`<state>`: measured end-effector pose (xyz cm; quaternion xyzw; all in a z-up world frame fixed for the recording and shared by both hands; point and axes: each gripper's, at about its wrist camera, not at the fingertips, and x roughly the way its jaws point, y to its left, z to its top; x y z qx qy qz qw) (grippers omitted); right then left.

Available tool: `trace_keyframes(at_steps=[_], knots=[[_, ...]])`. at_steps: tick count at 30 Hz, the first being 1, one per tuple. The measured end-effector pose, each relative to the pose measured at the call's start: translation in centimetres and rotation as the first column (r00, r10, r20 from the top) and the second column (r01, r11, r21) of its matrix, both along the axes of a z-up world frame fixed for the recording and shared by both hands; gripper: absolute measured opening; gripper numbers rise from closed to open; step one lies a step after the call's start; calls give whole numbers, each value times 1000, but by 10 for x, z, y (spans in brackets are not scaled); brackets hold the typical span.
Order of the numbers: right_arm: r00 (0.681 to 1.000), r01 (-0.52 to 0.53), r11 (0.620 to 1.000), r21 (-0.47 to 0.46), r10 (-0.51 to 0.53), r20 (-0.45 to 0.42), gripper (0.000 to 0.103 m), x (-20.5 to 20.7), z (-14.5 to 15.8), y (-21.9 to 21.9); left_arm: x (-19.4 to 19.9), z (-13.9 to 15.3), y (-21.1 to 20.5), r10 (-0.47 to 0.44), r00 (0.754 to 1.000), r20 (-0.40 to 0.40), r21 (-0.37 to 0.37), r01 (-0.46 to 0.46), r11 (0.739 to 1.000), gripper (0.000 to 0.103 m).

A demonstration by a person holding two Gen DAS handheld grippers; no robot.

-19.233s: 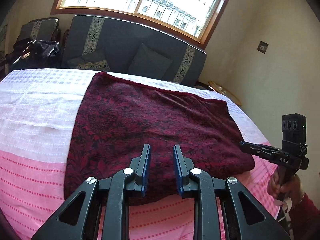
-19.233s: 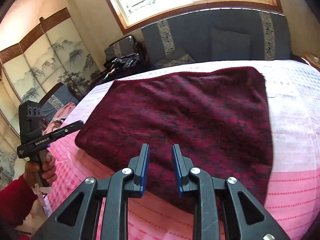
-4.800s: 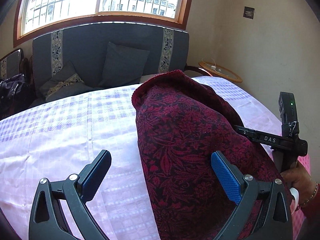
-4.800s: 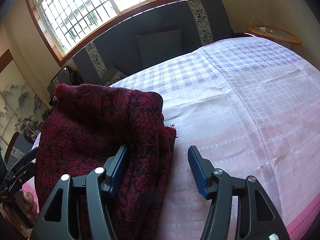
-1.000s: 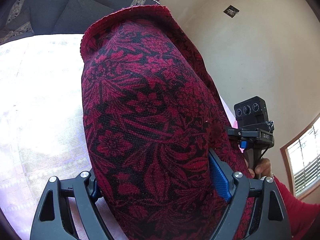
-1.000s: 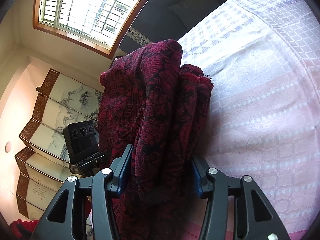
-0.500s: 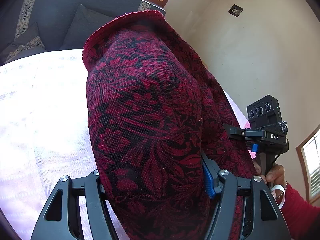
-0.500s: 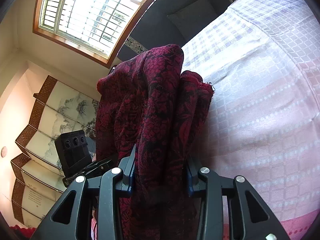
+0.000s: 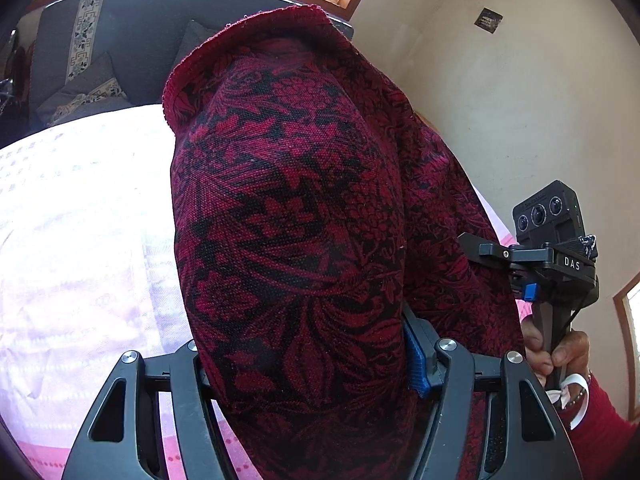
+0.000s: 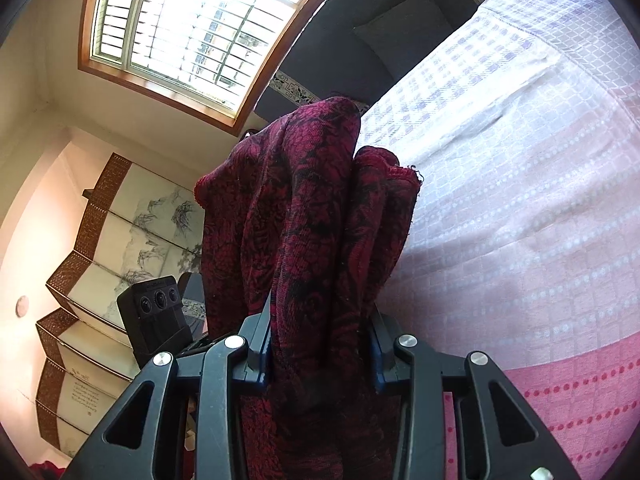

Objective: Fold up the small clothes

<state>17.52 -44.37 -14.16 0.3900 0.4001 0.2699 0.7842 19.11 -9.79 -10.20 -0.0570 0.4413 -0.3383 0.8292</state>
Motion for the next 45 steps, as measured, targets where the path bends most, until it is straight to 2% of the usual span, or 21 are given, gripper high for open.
trace_keyframes(at_steps=[12, 18, 28, 45], knots=[[999, -48, 998, 51, 48, 6, 35, -19, 6, 43, -44, 24, 34, 47, 998, 47, 54, -49, 997, 66], [997, -78, 994, 75, 78, 6, 35, -34, 9, 67, -58, 37, 45, 71, 996, 47, 64, -74, 995, 66], [993, -118, 986, 116, 120, -8, 35, -52, 9, 101, -87, 42, 80, 93, 995, 45, 84, -97, 992, 66], [990, -138, 982, 128, 140, -11, 35, -91, 6, 111, -138, 43, 94, 80, 995, 66, 106, -87, 991, 66]])
